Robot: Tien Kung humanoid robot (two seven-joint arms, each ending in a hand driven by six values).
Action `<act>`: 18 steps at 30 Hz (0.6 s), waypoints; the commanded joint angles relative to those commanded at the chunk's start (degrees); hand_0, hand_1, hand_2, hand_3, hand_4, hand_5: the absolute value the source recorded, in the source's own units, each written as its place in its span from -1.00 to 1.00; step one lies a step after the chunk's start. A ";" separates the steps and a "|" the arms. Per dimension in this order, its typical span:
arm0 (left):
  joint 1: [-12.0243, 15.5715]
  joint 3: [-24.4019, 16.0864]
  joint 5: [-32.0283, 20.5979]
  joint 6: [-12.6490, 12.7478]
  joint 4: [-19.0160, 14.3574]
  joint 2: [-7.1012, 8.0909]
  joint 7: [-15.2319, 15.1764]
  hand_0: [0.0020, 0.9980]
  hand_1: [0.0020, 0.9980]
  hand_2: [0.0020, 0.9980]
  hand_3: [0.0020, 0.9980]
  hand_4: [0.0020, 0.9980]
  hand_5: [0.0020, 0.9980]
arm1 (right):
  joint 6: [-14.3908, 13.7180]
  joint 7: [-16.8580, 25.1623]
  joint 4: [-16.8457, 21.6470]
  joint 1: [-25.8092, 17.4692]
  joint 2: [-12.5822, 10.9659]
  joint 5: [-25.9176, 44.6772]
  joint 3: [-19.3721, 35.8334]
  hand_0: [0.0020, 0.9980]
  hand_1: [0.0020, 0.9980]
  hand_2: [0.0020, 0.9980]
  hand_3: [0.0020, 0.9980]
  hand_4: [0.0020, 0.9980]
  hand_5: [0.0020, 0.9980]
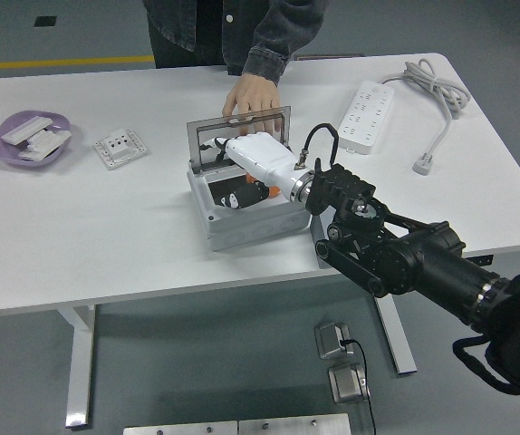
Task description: Pick up the cylinder from the cube,place it in the box,flap close box
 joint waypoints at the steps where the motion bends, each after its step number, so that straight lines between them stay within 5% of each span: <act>1: 0.00 -0.02 -0.03 0.00 0.00 -0.02 -0.05 0.29 0.11 0.03 0.22 0.18 -0.67 | 0.08 -0.05 0.18 -0.03 -0.33 0.03 -0.02 -0.10 0.06 0.26 0.68 0.82 -0.51; 9: 0.17 -0.42 -0.19 0.16 0.00 -0.09 -0.17 0.29 0.11 0.03 0.22 0.18 -0.67 | 0.85 -0.89 2.03 -1.23 -3.96 1.21 -0.05 -0.10 0.05 0.26 0.67 0.82 -0.49; 18: 0.49 -0.42 -0.68 0.22 0.00 -0.32 -0.24 0.29 0.10 0.02 0.21 0.15 -0.68 | 2.06 -2.53 8.38 -2.86 -7.45 0.70 2.17 -0.14 0.01 0.24 0.64 0.82 -0.40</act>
